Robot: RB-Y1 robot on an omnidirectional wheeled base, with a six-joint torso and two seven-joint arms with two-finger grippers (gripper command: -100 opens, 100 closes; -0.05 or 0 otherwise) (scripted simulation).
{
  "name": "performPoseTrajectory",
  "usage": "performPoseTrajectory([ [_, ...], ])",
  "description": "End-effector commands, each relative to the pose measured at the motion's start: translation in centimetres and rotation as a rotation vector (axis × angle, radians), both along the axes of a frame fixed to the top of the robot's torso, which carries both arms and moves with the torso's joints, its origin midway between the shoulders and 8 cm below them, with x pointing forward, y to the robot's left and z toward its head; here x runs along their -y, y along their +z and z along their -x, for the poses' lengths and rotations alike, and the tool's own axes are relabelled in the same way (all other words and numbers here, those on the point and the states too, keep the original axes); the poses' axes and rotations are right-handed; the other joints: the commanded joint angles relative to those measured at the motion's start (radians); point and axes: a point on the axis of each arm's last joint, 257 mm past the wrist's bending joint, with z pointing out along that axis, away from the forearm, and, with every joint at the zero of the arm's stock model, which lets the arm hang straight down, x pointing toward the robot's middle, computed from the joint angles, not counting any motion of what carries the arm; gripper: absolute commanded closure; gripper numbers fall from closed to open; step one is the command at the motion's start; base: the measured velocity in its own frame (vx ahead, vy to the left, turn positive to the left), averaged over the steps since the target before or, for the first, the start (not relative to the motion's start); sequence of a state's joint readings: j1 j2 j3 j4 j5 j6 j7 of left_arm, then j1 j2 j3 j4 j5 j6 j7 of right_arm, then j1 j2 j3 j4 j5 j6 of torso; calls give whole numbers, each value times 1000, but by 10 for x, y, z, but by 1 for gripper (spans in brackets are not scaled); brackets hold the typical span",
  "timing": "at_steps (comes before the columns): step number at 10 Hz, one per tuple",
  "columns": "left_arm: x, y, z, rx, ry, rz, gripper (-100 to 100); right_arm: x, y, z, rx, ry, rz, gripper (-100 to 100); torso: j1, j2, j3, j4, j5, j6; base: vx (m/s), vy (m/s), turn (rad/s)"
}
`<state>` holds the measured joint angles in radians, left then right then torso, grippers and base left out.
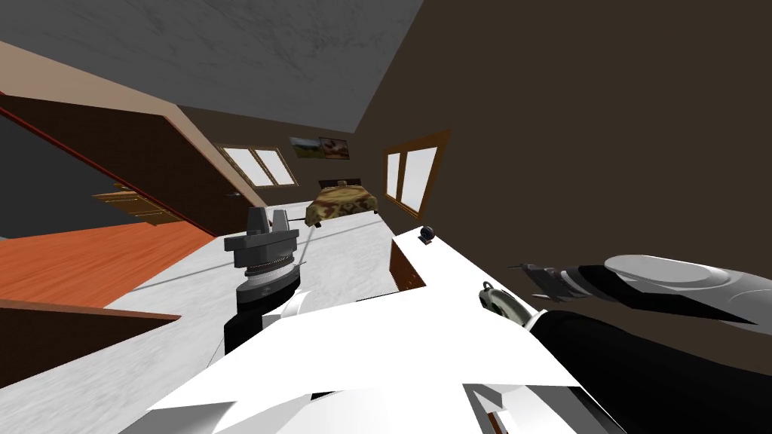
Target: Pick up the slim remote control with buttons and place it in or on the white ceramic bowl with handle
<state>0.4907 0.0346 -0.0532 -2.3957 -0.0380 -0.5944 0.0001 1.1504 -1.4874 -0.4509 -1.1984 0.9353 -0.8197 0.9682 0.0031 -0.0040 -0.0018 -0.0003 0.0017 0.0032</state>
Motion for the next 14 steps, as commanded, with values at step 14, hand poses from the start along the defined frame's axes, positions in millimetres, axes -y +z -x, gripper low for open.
performPoseTrajectory([
  [14,0,0,0,0,0,0,0,153,143,-52,699,-727,117,-100,1,-5,-3,-1,1,0,38,10,-22],
])
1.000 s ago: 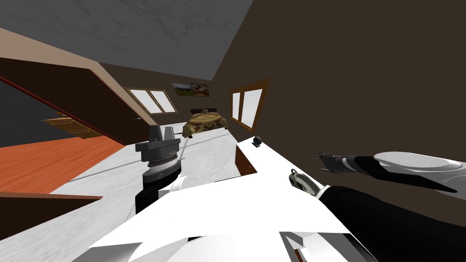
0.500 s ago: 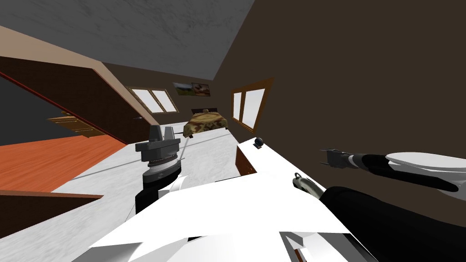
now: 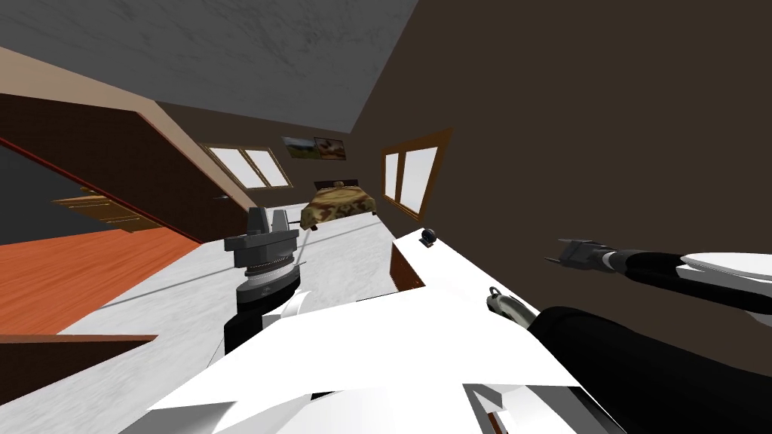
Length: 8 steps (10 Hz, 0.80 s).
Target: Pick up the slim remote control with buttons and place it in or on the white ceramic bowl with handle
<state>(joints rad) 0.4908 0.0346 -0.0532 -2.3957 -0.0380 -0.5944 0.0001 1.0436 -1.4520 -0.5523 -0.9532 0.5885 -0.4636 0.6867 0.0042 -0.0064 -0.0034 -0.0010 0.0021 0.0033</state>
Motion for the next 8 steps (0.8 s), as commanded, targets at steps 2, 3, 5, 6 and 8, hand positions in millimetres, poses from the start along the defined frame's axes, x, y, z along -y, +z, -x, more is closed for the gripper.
performPoseTrajectory([
  [2,0,0,0,0,0,0,0,17,20,-1,129,-115,-18,-100,-4,1,1,1,4,0,1,-1,6],
  [3,0,0,0,0,0,0,0,22,26,-1,176,-155,-28,-100,-10,1,2,3,9,1,0,0,0],
  [5,0,0,0,0,0,0,0,31,36,1,252,-223,-40,-100,-19,2,4,6,21,4,8,2,5],
  [6,0,0,0,0,0,0,0,34,38,3,256,-233,-27,-100,-23,2,5,7,27,5,6,3,-5],
  [8,0,0,0,0,0,0,0,29,44,-9,242,-205,-42,-100,-31,4,7,10,38,9,19,19,-61],
])
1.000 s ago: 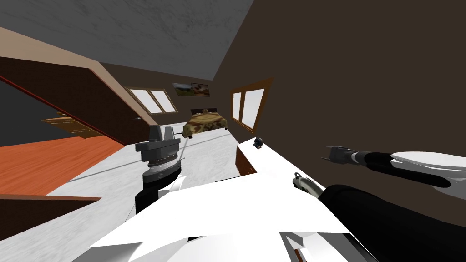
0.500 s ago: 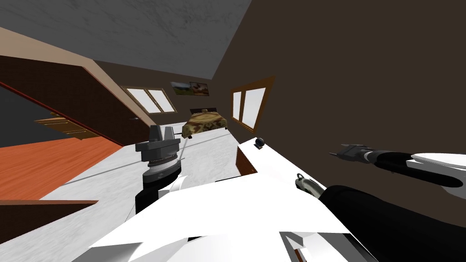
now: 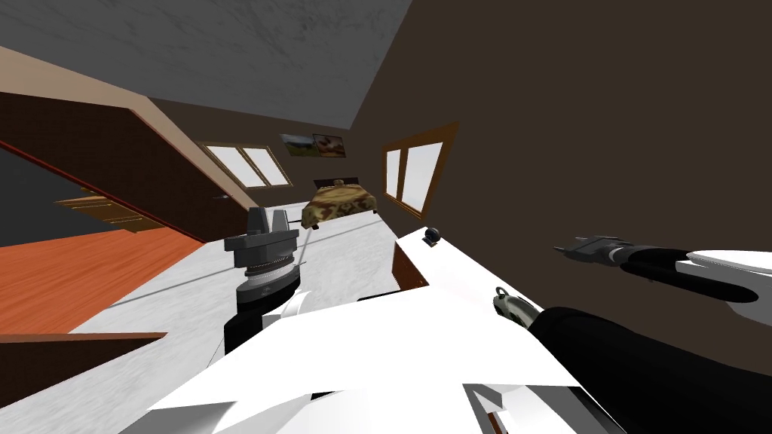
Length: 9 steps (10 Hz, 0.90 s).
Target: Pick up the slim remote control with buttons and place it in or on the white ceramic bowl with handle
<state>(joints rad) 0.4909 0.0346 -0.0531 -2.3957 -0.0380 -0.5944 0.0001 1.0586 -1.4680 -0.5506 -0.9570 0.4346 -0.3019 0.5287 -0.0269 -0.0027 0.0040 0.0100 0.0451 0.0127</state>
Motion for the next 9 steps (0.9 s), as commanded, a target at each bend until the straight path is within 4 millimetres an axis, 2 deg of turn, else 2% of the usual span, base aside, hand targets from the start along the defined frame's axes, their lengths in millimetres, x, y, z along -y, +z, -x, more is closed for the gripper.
performPoseTrajectory([
  [1,0,0,0,0,0,0,0,0,14,-12,4,18,-1,-100,0,0,0,0,0,0,34,47,-140],
  [5,0,0,0,0,0,0,0,-6,30,-33,-1,51,-7,-100,-5,-1,2,6,29,-2,23,24,-74],
  [7,0,0,0,0,0,0,0,-10,37,-44,-4,68,-12,-100,-5,-3,2,7,37,-4,20,16,-62],
  [8,0,0,0,0,0,0,0,-11,30,-38,-12,64,-19,-100,-5,-4,2,8,42,-6,7,9,-14],
  [9,0,0,0,0,0,0,0,-11,30,-39,-11,65,-20,0,-5,-4,2,8,42,-6,0,0,0],
])
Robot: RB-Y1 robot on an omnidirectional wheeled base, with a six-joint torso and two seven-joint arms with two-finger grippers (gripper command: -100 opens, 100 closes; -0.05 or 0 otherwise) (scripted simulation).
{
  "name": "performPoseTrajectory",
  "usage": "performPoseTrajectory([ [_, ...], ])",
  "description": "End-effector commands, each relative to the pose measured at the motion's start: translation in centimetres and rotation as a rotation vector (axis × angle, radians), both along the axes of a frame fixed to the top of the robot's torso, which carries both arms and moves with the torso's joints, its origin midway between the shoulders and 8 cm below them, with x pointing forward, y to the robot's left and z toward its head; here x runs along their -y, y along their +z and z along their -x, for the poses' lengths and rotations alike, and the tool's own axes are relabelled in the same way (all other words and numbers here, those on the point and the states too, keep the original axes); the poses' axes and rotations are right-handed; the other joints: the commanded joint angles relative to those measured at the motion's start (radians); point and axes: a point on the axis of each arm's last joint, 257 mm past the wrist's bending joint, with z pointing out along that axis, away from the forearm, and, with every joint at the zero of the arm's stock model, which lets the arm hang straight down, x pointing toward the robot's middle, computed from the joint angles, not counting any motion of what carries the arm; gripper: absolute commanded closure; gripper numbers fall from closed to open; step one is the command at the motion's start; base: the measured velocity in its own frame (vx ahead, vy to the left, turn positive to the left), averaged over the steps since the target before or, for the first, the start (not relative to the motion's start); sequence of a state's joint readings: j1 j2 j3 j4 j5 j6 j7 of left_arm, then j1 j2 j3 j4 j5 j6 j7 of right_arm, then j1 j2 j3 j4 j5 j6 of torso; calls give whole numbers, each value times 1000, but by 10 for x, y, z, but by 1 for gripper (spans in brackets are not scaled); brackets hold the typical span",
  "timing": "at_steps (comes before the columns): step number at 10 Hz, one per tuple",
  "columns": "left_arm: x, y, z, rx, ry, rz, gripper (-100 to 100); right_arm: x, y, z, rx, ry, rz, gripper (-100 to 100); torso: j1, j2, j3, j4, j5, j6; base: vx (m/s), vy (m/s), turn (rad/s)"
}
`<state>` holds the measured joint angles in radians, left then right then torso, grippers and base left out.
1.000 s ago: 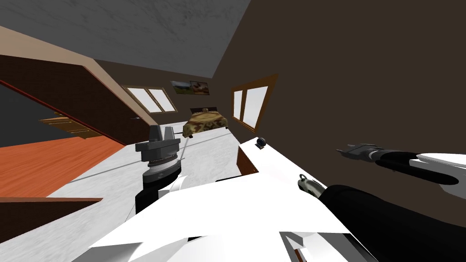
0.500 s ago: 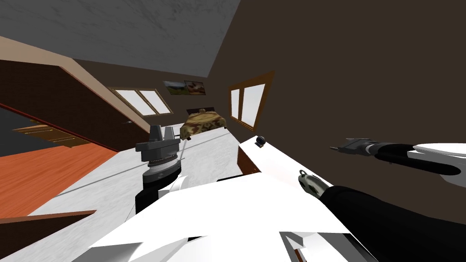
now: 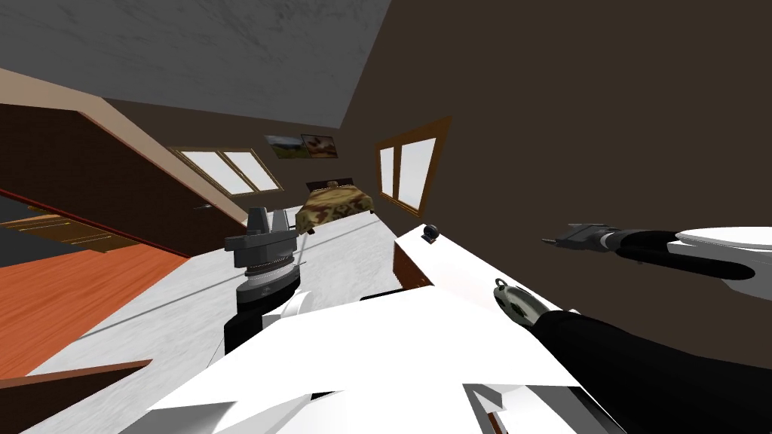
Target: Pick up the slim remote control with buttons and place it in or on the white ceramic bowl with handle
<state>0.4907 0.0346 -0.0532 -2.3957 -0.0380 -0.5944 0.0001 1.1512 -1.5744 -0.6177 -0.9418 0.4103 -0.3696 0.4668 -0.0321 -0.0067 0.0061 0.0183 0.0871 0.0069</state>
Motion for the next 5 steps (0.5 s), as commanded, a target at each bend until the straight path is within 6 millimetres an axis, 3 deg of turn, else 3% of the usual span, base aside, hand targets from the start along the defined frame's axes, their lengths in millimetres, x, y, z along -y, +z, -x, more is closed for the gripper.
performPoseTrajectory([
  [1,0,0,0,0,0,0,0,0,0,0,0,0,0,0,0,0,0,0,0,0,0,0,0],
  [5,0,0,0,0,0,0,0,0,0,0,0,0,0,0,0,0,0,0,0,0,0,0,0],
])
